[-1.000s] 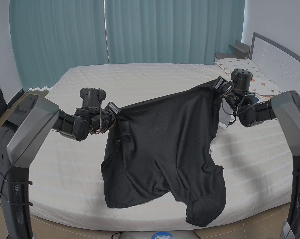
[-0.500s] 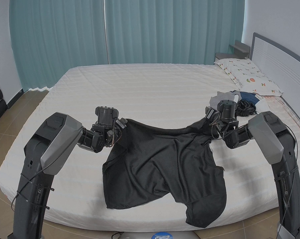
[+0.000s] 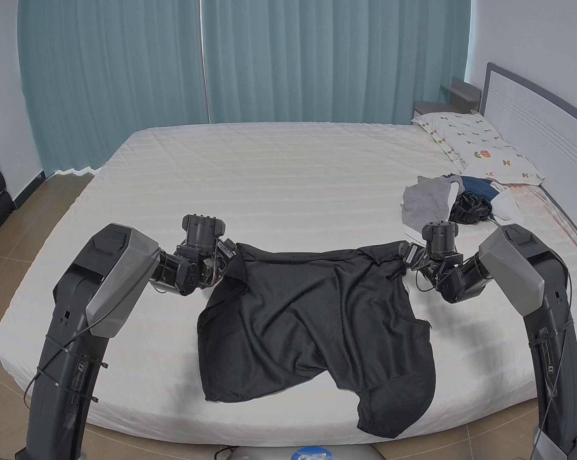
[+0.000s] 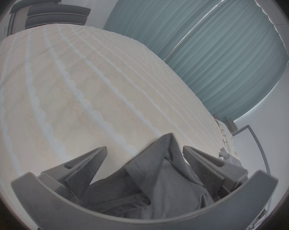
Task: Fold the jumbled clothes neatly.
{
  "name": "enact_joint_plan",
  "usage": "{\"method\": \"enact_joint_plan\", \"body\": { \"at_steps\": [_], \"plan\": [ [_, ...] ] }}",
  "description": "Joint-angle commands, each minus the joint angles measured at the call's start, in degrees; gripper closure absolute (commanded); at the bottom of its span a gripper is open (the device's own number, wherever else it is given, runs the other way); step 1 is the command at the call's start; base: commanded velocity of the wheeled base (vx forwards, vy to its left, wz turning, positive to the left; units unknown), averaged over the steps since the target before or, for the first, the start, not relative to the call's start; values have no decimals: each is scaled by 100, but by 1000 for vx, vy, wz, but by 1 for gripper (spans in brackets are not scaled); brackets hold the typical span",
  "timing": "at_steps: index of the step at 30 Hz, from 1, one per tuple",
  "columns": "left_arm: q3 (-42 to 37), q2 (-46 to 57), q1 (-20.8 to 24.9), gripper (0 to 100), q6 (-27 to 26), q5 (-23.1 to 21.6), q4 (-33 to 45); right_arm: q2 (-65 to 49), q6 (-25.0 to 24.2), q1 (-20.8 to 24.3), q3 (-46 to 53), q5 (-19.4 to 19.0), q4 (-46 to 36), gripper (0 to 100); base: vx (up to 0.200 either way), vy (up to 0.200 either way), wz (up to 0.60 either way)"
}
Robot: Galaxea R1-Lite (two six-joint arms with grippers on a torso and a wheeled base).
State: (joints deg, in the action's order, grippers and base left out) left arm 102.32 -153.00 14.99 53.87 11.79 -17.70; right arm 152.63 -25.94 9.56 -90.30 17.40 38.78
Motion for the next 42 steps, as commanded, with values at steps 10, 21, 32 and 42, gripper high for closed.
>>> {"method": "enact_joint_plan", "body": {
  "at_steps": [10, 21, 32, 42],
  "plan": [
    [-528, 1159, -761, 0, 317, -739, 250, -1481, -1027, -42, 2236, -931, 402, 0, 0, 0, 0],
    [-3323, 2301, -708, 0, 343, -1917, -937, -2255, -1396, -165, 4116, -1608, 939, 0, 0, 0, 0],
    [-6892, 2969, -216, 0, 959, -2348, -3793, -2545, -1352, -393, 5567, -2328, 1009, 0, 0, 0, 0],
    [-7946, 2917, 39, 0, 1152, -2286, -4628, -2272, -1405, -288, 5892, -2469, 1246, 0, -60, 0, 0]
  ]
}}
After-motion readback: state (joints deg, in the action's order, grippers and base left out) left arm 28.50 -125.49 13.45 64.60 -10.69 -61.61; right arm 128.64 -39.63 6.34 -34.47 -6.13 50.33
